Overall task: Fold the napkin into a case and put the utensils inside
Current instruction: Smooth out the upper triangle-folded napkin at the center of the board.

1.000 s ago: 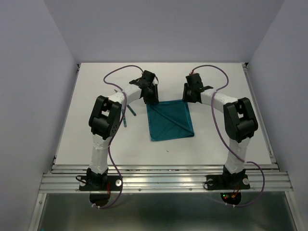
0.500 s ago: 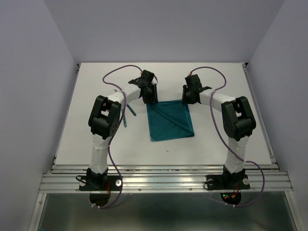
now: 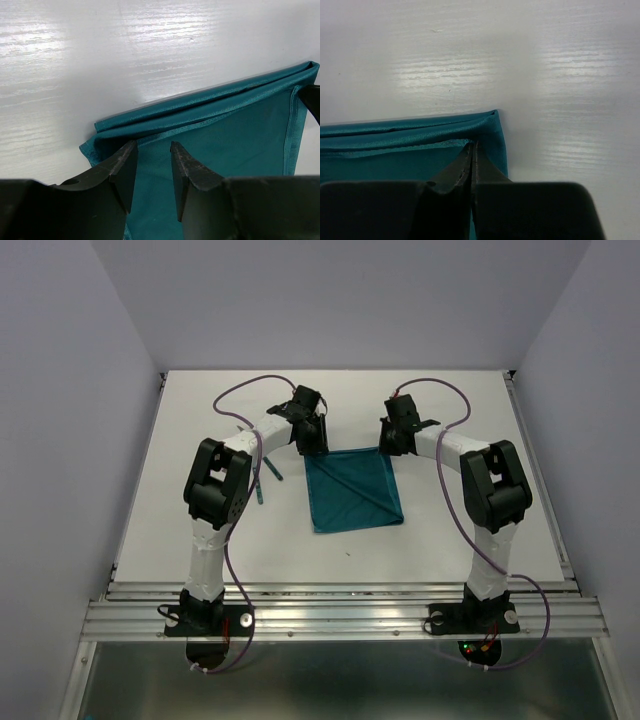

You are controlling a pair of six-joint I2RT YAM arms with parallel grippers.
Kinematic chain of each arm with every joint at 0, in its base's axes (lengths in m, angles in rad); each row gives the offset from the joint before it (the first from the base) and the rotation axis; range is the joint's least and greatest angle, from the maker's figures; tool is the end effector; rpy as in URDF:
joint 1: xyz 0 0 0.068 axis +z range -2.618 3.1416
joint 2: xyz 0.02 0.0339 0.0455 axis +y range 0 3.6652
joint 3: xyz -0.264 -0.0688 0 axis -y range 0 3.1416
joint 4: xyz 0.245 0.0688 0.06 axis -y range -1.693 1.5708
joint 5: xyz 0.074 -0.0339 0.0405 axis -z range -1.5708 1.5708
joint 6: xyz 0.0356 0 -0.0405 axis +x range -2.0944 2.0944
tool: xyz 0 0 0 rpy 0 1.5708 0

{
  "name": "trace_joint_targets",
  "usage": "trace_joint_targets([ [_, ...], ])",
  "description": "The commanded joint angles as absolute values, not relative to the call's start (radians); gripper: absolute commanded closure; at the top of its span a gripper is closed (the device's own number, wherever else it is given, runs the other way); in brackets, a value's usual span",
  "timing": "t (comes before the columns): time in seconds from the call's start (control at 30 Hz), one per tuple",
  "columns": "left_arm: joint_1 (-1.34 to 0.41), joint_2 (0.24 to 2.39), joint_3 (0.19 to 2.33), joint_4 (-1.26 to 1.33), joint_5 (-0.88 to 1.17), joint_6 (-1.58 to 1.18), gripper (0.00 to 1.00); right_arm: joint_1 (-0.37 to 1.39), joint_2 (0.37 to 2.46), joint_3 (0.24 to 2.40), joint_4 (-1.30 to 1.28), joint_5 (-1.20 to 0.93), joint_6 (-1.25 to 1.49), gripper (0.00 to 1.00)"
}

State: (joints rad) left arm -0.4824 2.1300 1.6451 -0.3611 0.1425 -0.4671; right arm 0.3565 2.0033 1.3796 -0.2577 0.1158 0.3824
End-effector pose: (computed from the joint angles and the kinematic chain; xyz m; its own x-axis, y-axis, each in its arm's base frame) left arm 0.4204 -0.2259 0.1944 -0.8365 -0.0651 -0.5441 0.1858 0.9004 -0.3935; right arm 0.4083 0.1477 0.1744 -0.7745 0.1071 -0.6234 0.0121 0.9879 0.1546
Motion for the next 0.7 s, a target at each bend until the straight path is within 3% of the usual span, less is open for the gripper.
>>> trace_joint_targets([
  [0.0, -0.480, 2.076, 1.660, -0.368, 0.144, -0.445, 0.56, 0.359, 1.980, 1.420, -0.206, 0.138, 0.393, 0.99],
  [0.67, -0.480, 2.031, 1.620, -0.373, 0.141, -0.431, 0.56, 0.359, 2.029, 1.486, -0.201, 0.179, 0.400, 0.99],
])
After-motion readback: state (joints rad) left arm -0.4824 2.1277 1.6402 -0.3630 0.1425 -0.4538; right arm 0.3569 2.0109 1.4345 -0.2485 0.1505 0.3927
